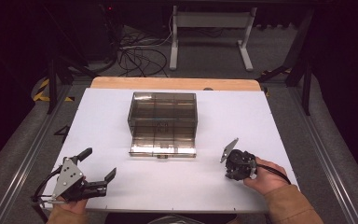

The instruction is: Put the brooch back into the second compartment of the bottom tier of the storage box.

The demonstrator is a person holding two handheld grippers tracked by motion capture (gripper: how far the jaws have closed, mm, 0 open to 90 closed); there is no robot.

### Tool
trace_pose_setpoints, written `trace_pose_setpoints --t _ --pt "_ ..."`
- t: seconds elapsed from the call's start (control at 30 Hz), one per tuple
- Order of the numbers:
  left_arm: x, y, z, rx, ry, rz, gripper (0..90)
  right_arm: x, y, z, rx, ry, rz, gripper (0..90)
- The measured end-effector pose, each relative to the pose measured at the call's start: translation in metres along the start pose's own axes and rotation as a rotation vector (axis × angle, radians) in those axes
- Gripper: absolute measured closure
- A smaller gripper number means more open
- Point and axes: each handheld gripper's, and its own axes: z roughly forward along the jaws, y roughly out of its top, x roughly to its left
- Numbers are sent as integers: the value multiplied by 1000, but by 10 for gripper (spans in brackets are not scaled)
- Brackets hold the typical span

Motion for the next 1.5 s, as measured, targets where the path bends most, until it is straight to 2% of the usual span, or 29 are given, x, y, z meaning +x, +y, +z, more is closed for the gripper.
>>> trace_pose_setpoints --t 0.6,1.0,1.5 --pt "1 0 0 1 1 1 32 0 -1 -2 -28 -7 2 811" --pt "1 0 0 1 2 1 32 -1 -4 -21 -173 -36 35 810" --pt "1 0 0 2 2 1 32 -3 -10 -40 -390 -80 72 810"
